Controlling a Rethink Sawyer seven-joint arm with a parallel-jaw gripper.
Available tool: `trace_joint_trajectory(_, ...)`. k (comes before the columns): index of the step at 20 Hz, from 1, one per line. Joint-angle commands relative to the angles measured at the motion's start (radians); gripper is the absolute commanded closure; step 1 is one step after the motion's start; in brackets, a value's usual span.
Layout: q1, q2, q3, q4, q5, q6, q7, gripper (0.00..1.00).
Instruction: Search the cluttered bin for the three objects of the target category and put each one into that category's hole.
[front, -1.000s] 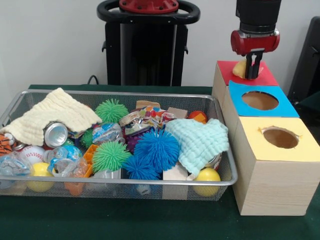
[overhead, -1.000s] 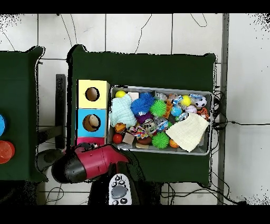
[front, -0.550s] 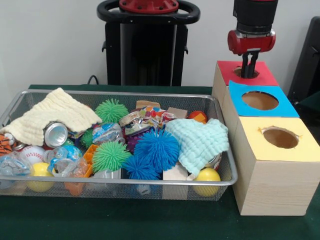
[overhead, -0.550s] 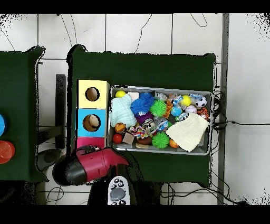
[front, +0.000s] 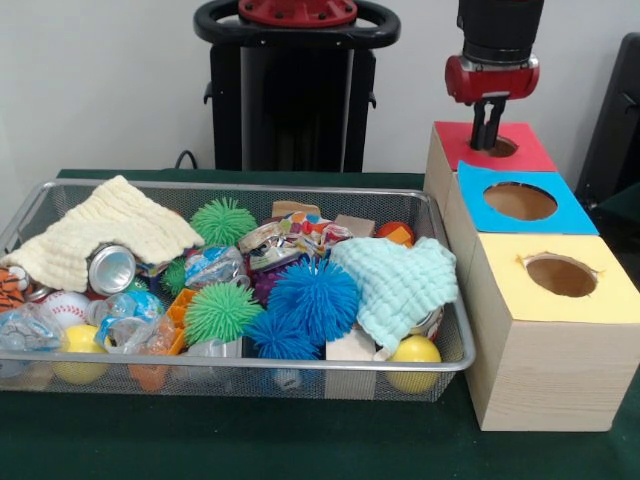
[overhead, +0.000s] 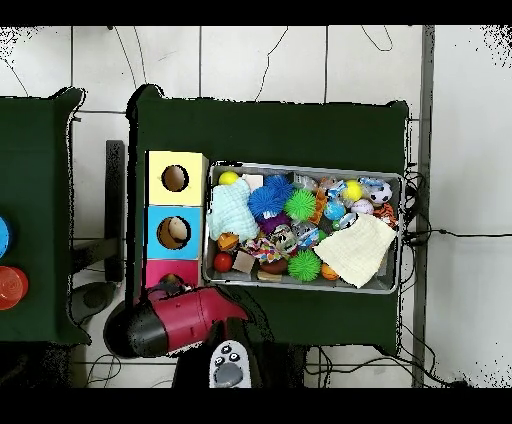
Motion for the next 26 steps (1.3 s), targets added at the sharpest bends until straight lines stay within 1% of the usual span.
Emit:
trace_joint_trajectory(1,-0.062,-0.123,0.074,0.015,0.063,0.159,0.062,1.00)
trace_joint_trajectory(5,-0.064,-0.125,0.075,-0.010,0.061,0.186,0.055,1.00)
trace_joint_trajectory(7,-0.073,-0.133,0.084,-0.018,0.065,0.203,0.047,1.00)
trace_joint_trajectory(10,-0.091,-0.153,0.096,-0.036,0.076,0.254,0.026,1.00)
trace_joint_trajectory(13,-0.102,-0.148,0.103,-0.061,0.073,0.276,0.016,1.00)
trace_joint_trajectory(17,-0.138,-0.107,0.121,-0.085,0.040,0.226,-0.014,1.00)
trace_joint_trajectory(22,-0.183,-0.111,0.154,-0.120,0.033,0.252,-0.050,1.00)
trace_joint_trajectory(24,-0.185,-0.104,0.155,-0.143,0.023,0.264,-0.047,1.00)
trace_joint_trajectory(26,-0.207,-0.098,0.179,-0.150,0.024,0.262,-0.063,1.00)
